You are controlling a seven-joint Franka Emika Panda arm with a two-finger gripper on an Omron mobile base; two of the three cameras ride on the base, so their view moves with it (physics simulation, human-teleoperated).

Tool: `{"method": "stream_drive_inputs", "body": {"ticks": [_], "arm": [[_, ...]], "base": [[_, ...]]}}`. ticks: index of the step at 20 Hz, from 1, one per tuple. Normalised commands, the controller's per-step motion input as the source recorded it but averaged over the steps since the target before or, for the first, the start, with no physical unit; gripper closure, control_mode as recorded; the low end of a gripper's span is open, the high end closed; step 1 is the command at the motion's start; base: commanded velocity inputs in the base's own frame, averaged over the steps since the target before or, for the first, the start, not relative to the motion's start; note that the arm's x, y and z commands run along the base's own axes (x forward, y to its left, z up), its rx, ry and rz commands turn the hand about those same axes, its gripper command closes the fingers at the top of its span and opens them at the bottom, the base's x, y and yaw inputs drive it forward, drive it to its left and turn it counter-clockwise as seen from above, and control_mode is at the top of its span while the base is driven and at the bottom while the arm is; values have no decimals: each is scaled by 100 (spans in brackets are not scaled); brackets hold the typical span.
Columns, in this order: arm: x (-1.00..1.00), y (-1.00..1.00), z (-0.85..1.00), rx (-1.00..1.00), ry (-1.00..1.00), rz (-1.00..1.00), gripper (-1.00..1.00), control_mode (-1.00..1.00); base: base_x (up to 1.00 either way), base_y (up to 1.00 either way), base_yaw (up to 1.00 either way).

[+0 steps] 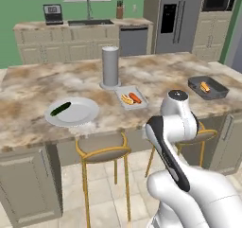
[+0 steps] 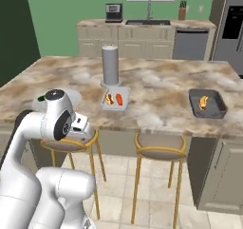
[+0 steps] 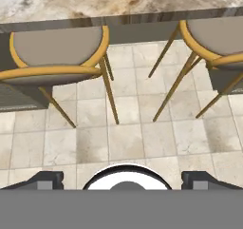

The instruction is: Place one cooked food and one vegetable from the large plate to each tupperware container.

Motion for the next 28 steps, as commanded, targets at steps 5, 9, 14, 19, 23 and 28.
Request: {"method": "stream_drive_inputs", "body": {"ticks": [5,9,14,19,23,28], "arm": [[0,0,0,0,0,0,-100,100],[0,0,0,0,0,0,-100,100],[0,0,0,0,0,0,-100,100],[0,0,0,0,0,0,-100,100],[0,0,0,0,0,0,-100,100],[0,0,0,0,0,0,-100,100]], "base": [[2,100,-7],[10,100,-10],[44,90,-12],[65,66,-17],[16,16,-39],[-1,19,-49]]}}
